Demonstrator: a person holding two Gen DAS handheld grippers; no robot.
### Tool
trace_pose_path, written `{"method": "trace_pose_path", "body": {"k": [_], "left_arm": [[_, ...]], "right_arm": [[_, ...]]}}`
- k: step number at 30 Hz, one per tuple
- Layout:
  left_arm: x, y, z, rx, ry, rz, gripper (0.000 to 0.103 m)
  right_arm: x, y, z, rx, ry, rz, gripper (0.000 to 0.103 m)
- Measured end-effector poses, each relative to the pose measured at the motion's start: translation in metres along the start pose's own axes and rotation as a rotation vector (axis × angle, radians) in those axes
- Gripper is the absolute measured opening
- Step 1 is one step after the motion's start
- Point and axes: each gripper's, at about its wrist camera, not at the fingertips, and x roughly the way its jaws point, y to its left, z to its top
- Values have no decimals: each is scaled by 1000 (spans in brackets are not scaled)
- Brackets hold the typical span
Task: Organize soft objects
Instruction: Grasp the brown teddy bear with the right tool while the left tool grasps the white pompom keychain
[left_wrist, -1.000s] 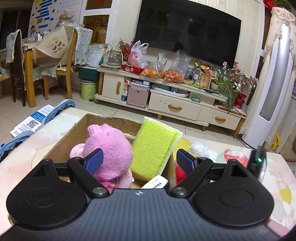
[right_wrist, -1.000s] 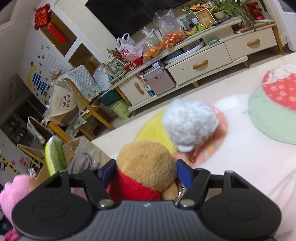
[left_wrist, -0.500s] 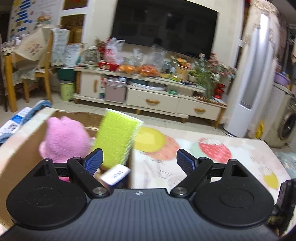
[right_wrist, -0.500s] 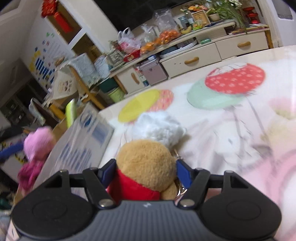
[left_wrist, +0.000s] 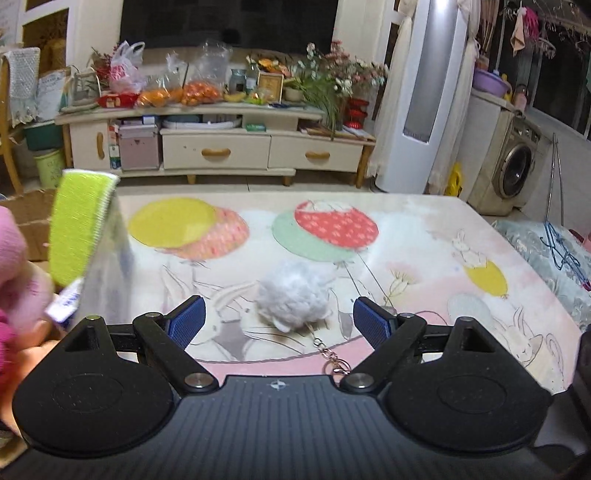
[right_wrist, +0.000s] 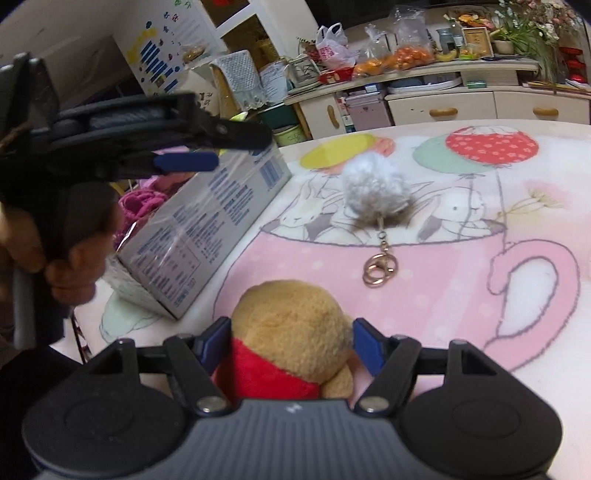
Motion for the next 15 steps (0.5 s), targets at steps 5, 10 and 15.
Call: {"method": "trace_pose_path", "body": {"k": [5, 10, 15], "left_arm": [[26, -5, 1, -13, 14, -16, 103], [55, -17, 6, 21, 19, -14, 103], [85, -23, 1, 81, 29, 29, 103]], "right_arm": [[-12, -24, 2, 42, -43, -58, 71], [-21, -40, 1, 56, -81, -107, 71], [-28, -55, 0, 89, -112, -152, 81]]}}
